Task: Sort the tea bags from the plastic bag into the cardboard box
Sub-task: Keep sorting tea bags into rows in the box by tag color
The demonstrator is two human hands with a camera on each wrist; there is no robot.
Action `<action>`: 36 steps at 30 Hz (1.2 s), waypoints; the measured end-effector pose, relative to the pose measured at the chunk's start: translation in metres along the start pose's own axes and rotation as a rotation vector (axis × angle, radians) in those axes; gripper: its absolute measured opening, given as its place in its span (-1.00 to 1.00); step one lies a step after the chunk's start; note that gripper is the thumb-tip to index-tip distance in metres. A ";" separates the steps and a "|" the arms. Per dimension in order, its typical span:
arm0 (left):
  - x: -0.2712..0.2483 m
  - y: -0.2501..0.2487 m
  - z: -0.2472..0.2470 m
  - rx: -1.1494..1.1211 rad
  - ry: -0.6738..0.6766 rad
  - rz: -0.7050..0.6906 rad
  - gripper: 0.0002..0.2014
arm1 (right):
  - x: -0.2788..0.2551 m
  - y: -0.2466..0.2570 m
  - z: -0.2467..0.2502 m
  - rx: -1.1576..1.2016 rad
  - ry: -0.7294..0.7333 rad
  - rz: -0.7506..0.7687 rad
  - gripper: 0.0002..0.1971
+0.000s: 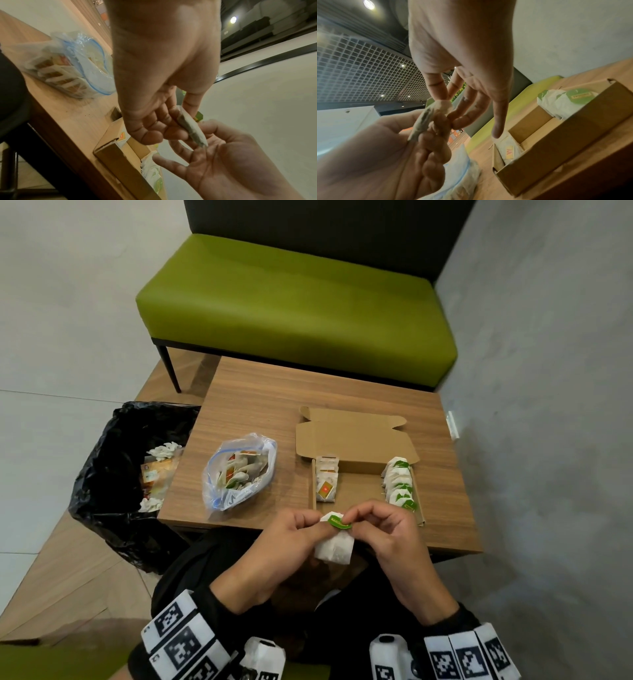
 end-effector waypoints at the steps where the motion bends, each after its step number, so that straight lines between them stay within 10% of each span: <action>1: 0.000 0.001 -0.001 -0.001 0.006 0.005 -0.75 | 0.001 0.000 0.001 -0.024 -0.008 -0.002 -0.72; 15: 0.002 -0.007 0.001 0.318 -0.003 -0.153 -0.91 | 0.001 -0.014 0.014 -0.099 -0.055 -0.058 -0.67; 30: 0.024 -0.030 -0.010 0.751 -0.092 -0.299 -0.92 | 0.024 0.015 0.035 -0.793 0.128 0.061 -0.90; 36: 0.038 -0.012 -0.007 0.857 -0.075 -0.195 -0.48 | 0.051 0.031 0.055 -0.989 0.071 0.146 -0.91</action>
Point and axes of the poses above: each hand's wrist, its own x-axis towards the middle knuckle, its own z-axis out of the back of the hand, y = z × x, the point moved 9 cm from there along x, towards the middle knuckle, and after that the axes turned 1 degree about x, right-handed, at the moved point
